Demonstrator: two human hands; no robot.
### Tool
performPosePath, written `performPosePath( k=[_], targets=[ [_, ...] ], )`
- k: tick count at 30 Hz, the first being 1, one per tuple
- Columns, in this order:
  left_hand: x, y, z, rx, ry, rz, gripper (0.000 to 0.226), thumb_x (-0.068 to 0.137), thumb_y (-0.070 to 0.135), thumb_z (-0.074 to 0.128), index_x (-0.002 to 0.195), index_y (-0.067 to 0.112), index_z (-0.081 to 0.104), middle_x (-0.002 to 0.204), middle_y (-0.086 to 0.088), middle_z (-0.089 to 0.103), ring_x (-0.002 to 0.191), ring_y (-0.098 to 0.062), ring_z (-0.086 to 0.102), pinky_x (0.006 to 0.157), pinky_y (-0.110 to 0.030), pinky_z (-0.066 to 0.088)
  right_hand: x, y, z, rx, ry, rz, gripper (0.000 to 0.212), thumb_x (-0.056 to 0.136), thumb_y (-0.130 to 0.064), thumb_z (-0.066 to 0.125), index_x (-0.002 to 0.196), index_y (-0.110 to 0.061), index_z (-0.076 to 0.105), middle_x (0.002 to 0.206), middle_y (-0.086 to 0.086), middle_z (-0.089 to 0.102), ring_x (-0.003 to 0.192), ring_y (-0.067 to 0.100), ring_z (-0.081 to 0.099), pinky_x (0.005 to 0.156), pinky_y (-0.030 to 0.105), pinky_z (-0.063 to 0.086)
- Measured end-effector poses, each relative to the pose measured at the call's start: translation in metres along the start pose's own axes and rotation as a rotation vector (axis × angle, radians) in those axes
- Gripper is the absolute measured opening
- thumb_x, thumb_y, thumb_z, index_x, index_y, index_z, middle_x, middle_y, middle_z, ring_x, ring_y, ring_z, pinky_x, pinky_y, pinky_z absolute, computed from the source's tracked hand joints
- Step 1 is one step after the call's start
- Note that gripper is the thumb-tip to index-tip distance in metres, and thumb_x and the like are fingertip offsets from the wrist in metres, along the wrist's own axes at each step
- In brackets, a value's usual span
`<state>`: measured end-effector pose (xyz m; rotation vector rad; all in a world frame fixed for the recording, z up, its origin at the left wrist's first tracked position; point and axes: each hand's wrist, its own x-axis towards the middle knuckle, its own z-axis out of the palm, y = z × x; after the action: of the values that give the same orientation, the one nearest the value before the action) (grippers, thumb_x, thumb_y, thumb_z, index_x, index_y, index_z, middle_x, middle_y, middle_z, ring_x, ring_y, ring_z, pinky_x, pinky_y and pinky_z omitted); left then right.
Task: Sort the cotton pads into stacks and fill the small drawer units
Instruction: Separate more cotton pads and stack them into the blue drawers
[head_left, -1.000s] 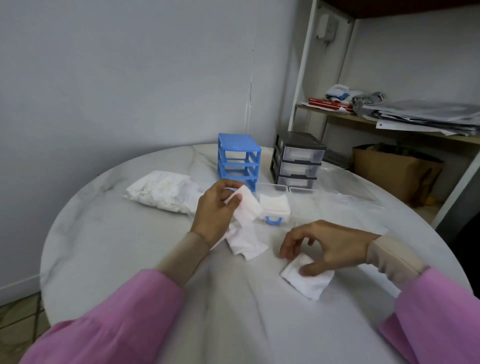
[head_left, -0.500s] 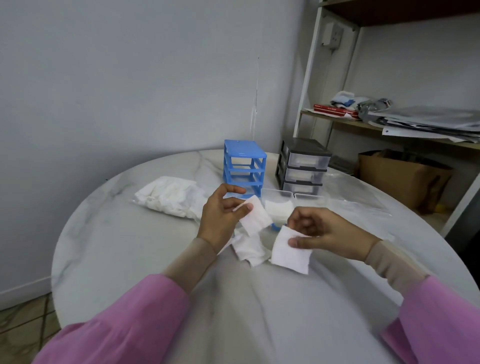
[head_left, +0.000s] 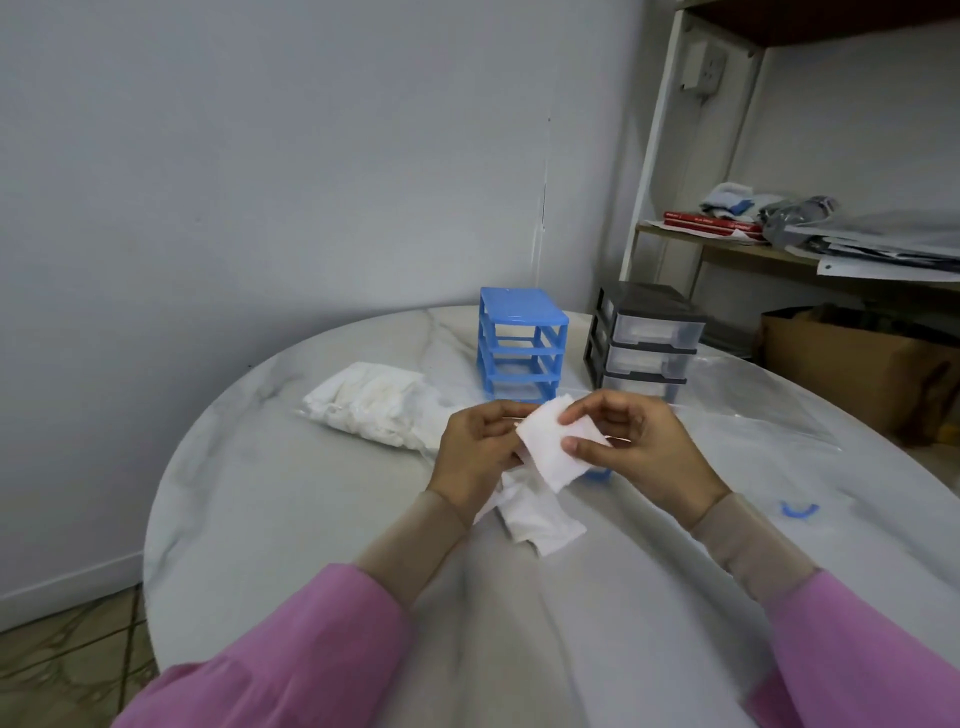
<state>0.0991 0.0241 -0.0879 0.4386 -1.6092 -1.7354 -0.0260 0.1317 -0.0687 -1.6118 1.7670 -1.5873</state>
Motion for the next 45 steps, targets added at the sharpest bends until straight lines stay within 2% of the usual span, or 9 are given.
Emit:
performPosePath(
  k=[6,12,19,23,26,31,36,42,45],
  targets=[
    [0.000,0.000,0.003,-0.075,-0.027,-0.077,0.016,0.091,0.002,0.051,0.098,0.001,0.065,0.078,-0.003,0.068,0.068,-0.008,0.066,0.063,-0.017,0.054,-0.004,0.011,-0.002,-0.036,0.065,-0.006,0.024,0.072,-0.002,0.076,0.081,-0.023,0.067,0.085,-0.011,0.068,0.083,0.011,0.064,0.072,0.017,0.050],
    [0.000,0.002,0.004,-0.083,-0.023,-0.134,0.020,0.095,0.010,0.047,0.097,0.006,0.066,0.082,-0.003,0.068,0.066,-0.005,0.067,0.063,-0.016,0.054,-0.008,0.009,0.000,-0.087,0.048,-0.032,0.025,0.074,-0.003,0.074,0.081,-0.025,0.067,0.086,-0.022,0.067,0.080,0.003,0.062,0.072,0.012,0.048],
    [-0.001,0.006,0.005,-0.081,-0.031,-0.195,0.025,0.097,0.016,0.044,0.091,0.014,0.068,0.080,0.000,0.069,0.074,-0.010,0.066,0.067,-0.017,0.055,-0.009,0.012,0.000,-0.154,0.069,-0.039,0.025,0.076,-0.006,0.074,0.081,-0.030,0.069,0.090,-0.012,0.067,0.085,0.012,0.062,0.077,0.020,0.050],
    [-0.002,0.005,0.005,-0.115,-0.077,-0.157,0.014,0.091,0.007,0.054,0.095,0.010,0.067,0.082,-0.002,0.070,0.074,-0.010,0.068,0.068,-0.019,0.056,-0.010,0.012,0.000,-0.173,0.090,-0.042,0.030,0.076,-0.008,0.074,0.081,-0.036,0.067,0.093,-0.012,0.066,0.089,0.015,0.063,0.079,0.024,0.051],
    [-0.002,0.002,0.004,-0.089,-0.117,-0.104,0.024,0.084,-0.005,0.059,0.105,0.004,0.064,0.081,-0.003,0.071,0.073,-0.010,0.069,0.070,-0.020,0.056,-0.010,0.011,0.001,-0.141,0.102,-0.052,0.031,0.075,-0.007,0.075,0.080,-0.037,0.067,0.091,-0.011,0.067,0.085,0.010,0.064,0.076,0.021,0.053],
    [0.000,-0.001,0.003,-0.049,-0.127,-0.096,0.034,0.087,-0.008,0.053,0.120,-0.001,0.055,0.090,-0.009,0.067,0.073,-0.007,0.068,0.071,-0.018,0.055,-0.010,0.014,0.002,-0.118,0.103,-0.047,0.031,0.084,-0.004,0.065,0.082,-0.035,0.069,0.093,-0.009,0.069,0.087,0.009,0.063,0.078,0.019,0.051],
    [0.002,-0.001,0.002,-0.058,-0.107,-0.099,0.033,0.089,-0.008,0.050,0.121,-0.004,0.052,0.089,-0.010,0.064,0.068,-0.003,0.067,0.066,-0.016,0.055,-0.009,0.015,-0.001,-0.100,0.136,-0.055,0.041,0.088,0.005,0.055,0.081,-0.033,0.068,0.091,-0.011,0.069,0.086,-0.002,0.062,0.078,0.013,0.048],
    [0.003,-0.003,0.000,-0.059,-0.046,-0.108,0.030,0.090,-0.006,0.050,0.120,-0.004,0.053,0.097,-0.012,0.063,0.075,-0.007,0.065,0.068,-0.016,0.055,-0.006,0.014,-0.009,-0.100,0.395,-0.069,0.031,0.089,0.005,0.053,0.086,-0.023,0.065,0.090,-0.014,0.063,0.080,-0.012,0.058,0.072,0.004,0.044],
    [0.003,-0.004,-0.001,-0.023,-0.012,-0.108,0.027,0.090,-0.006,0.050,0.116,-0.005,0.056,0.089,-0.008,0.064,0.066,-0.002,0.066,0.065,-0.015,0.054,-0.005,0.013,-0.013,0.061,0.409,-0.069,0.034,0.086,0.009,0.056,0.086,-0.024,0.064,0.090,-0.018,0.067,0.082,-0.008,0.060,0.075,0.007,0.046]
  ],
)
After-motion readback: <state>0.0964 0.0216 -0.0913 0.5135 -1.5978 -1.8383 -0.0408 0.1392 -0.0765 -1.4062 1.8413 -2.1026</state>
